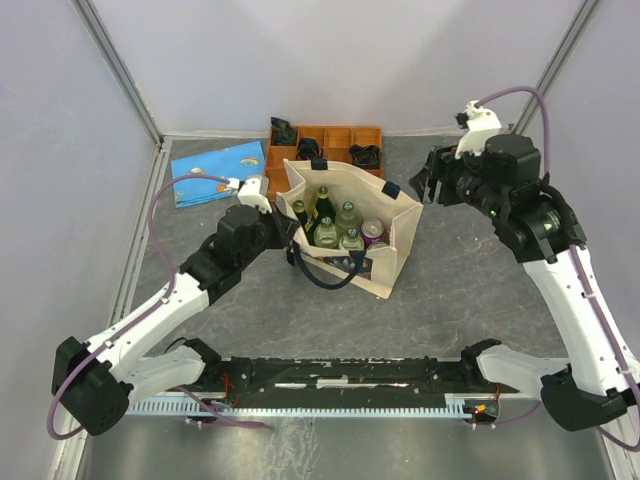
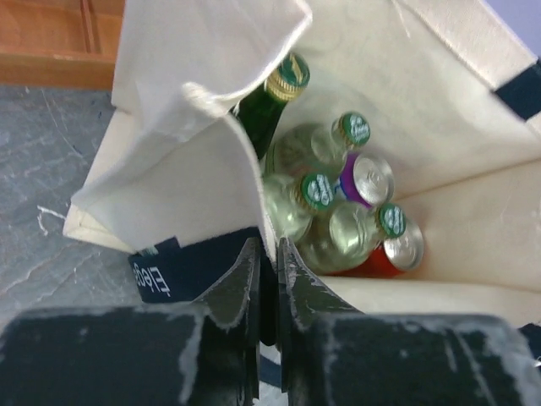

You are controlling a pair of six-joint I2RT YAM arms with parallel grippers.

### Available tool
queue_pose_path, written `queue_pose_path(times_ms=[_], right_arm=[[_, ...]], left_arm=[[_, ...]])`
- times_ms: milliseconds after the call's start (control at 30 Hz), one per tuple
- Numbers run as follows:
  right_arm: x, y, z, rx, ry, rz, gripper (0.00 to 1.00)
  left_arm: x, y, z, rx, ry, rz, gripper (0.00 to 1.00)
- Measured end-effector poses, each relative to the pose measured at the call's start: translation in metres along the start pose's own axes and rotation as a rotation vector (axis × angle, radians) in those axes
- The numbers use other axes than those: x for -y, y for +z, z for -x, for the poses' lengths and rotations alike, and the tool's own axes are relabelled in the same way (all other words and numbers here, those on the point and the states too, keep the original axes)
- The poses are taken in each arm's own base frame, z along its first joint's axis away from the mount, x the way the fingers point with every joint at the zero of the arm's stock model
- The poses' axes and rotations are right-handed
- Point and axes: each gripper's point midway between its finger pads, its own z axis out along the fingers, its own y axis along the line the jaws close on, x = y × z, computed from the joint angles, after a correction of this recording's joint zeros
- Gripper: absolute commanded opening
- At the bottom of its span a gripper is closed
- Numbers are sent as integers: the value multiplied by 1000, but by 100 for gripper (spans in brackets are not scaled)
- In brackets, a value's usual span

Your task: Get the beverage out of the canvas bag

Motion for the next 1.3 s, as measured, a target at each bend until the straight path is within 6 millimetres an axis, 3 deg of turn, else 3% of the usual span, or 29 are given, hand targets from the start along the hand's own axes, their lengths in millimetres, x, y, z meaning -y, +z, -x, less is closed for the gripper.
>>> queue_pose_path(times_ms=[100,167,267,400,467,733,933,1100,1300], right_arm=[[-22,7,-7,-29,-40,56,61],[-38,13,-15,-57,-71,86,61],[-66,25,-35,-113,-134,130,62],[-102,38,-64,-188,-209,182,60],[-109,40,-71,-196,-217,192,59],[-93,51,-127,-293,-206,102,58],[-71,44,-176,-367,-204,28,57],[-56,38,-198,-378,-174,-18,57],[-50,44,-206,-363,-164,-49,57]], left_arm=[[-1,-6,-15,-29,0,-18,5],[0,-10,-20,-36,-3,-34,12],[0,-13,-27,-49,-2,-47,13],[-1,-14,-36,-65,1,-56,8],[-2,-14,-39,-69,2,-59,6],[-4,-12,-51,-87,4,-71,18],[-4,-12,-62,-107,7,-87,3],[-5,-11,-65,-109,7,-90,3],[-6,-11,-70,-113,9,-94,3]])
